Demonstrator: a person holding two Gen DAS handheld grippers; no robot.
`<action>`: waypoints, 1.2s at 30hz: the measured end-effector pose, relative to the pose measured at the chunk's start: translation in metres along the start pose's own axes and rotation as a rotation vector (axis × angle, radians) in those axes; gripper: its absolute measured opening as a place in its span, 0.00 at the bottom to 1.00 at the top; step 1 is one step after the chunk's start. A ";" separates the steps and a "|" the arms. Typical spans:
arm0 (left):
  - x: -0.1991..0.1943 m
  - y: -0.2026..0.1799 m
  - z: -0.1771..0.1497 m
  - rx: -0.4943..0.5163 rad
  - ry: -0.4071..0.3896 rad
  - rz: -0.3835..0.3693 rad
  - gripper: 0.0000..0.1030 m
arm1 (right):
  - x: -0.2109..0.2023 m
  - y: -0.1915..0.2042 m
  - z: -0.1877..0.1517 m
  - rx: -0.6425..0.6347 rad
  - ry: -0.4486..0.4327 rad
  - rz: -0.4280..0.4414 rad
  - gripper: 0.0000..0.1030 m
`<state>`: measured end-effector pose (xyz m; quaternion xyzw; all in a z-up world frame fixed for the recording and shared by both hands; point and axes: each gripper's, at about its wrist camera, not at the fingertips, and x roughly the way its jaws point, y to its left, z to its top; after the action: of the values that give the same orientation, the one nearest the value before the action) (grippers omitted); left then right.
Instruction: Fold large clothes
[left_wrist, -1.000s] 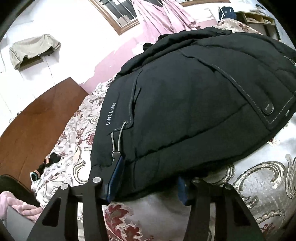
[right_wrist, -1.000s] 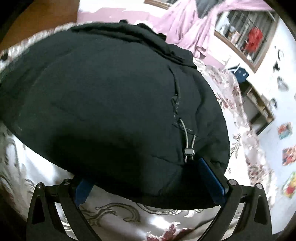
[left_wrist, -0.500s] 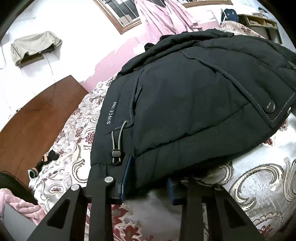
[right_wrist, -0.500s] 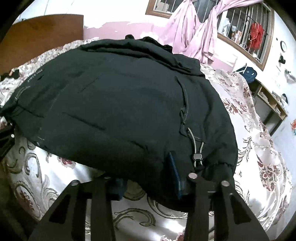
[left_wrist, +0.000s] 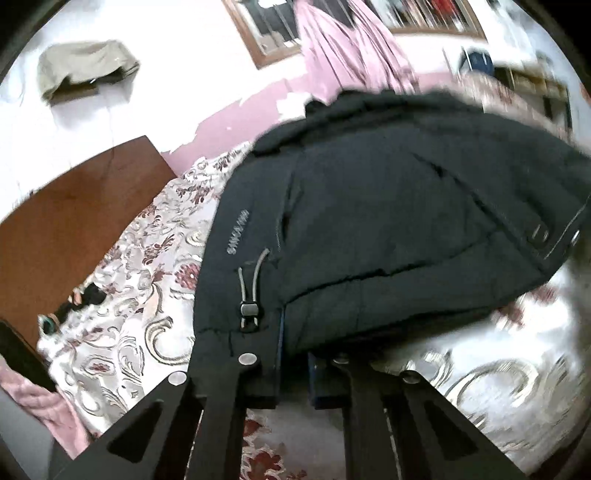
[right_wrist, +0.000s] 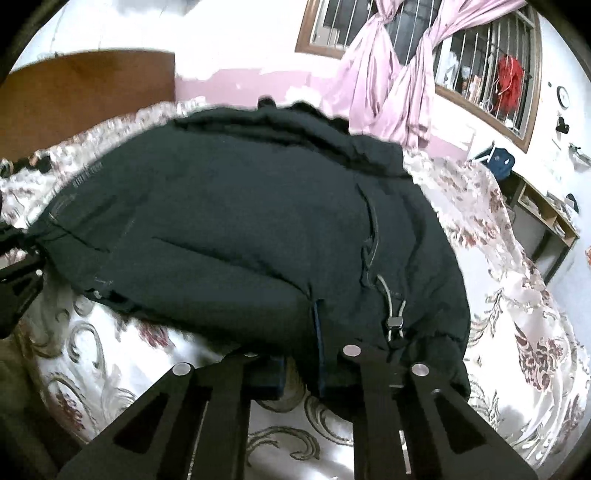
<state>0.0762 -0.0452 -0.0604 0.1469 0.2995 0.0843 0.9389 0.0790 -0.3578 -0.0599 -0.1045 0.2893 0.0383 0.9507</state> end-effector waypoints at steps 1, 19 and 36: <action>-0.006 0.004 0.003 -0.020 -0.022 -0.003 0.07 | -0.004 -0.001 0.001 0.005 -0.015 0.002 0.09; -0.119 0.061 0.038 -0.128 -0.224 -0.090 0.06 | -0.109 -0.026 0.017 0.122 -0.262 0.049 0.05; -0.170 0.090 0.069 -0.114 -0.297 -0.110 0.05 | -0.189 -0.034 0.033 0.129 -0.422 0.078 0.05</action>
<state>-0.0271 -0.0178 0.1139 0.0876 0.1599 0.0270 0.9829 -0.0550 -0.3857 0.0786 -0.0218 0.0897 0.0774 0.9927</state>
